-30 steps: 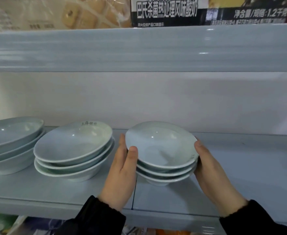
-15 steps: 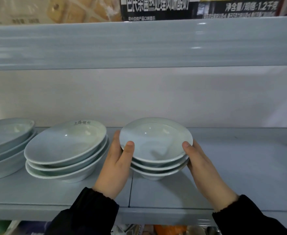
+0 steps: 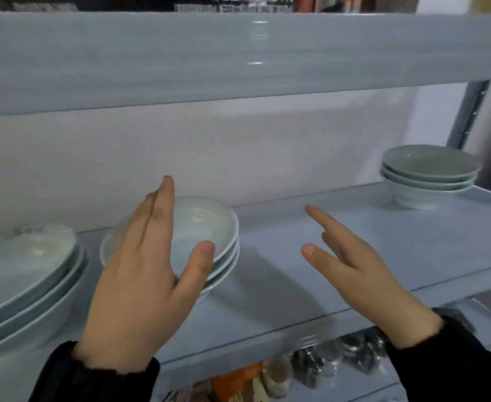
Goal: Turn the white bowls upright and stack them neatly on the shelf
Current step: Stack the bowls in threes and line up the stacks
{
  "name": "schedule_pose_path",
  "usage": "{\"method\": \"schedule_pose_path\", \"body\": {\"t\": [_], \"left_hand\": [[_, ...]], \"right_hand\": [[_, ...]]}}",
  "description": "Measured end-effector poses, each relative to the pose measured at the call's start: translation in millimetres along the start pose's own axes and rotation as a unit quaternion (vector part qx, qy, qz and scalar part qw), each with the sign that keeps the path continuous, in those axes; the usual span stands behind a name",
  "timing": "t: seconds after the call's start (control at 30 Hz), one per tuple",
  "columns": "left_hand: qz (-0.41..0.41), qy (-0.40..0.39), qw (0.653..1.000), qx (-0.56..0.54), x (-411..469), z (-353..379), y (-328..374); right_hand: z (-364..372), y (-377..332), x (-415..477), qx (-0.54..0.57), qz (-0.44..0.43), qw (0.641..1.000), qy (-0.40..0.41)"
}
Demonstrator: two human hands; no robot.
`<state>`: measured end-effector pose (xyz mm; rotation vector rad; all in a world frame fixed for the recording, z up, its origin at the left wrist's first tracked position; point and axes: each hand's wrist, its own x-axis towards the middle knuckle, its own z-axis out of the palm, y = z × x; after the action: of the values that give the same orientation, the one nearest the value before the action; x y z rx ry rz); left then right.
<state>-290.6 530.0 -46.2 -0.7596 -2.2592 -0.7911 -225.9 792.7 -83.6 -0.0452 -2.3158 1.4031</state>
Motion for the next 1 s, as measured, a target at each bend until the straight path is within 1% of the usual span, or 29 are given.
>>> {"method": "schedule_pose_path", "body": {"t": [0.1,0.2,0.27,0.37,0.43,0.5,0.67,0.77,0.83,0.93,1.0], "left_hand": [[0.027,-0.037,0.999,-0.017,14,19,28],[0.067,-0.078,0.995,0.002,23,40,54],[0.099,-0.09,0.991,0.025,26,58,71],[0.113,-0.108,0.987,0.028,27,84,92],[0.099,-0.124,0.987,0.017,28,105,108],[0.09,-0.134,0.987,0.009,30,125,122],[0.097,-0.15,0.984,0.014,36,177,155],[0.081,-0.159,0.983,0.032,36,201,172],[0.055,-0.174,0.982,0.044,34,214,178],[0.028,-0.181,0.982,0.05,30,228,181],[0.025,-0.179,0.981,0.064,24,232,182]], "right_hand": [[-36,-1,-13,-0.056,0.021,0.998,0.01],[-72,5,-25,-0.108,0.028,0.993,0.029],[-97,14,-32,-0.137,0.027,0.989,0.039],[-129,29,-36,-0.177,0.025,0.983,0.042],[-153,41,-35,-0.192,0.029,0.98,0.032],[-175,59,-31,-0.216,0.009,0.976,0.026],[-226,105,-18,-0.257,-0.009,0.965,0.047],[-252,128,-7,-0.282,-0.008,0.959,0.021],[-269,142,6,-0.308,-0.011,0.951,0.0],[-289,158,32,-0.339,-0.04,0.94,-0.011],[-300,166,55,-0.361,-0.07,0.93,0.002]]}}
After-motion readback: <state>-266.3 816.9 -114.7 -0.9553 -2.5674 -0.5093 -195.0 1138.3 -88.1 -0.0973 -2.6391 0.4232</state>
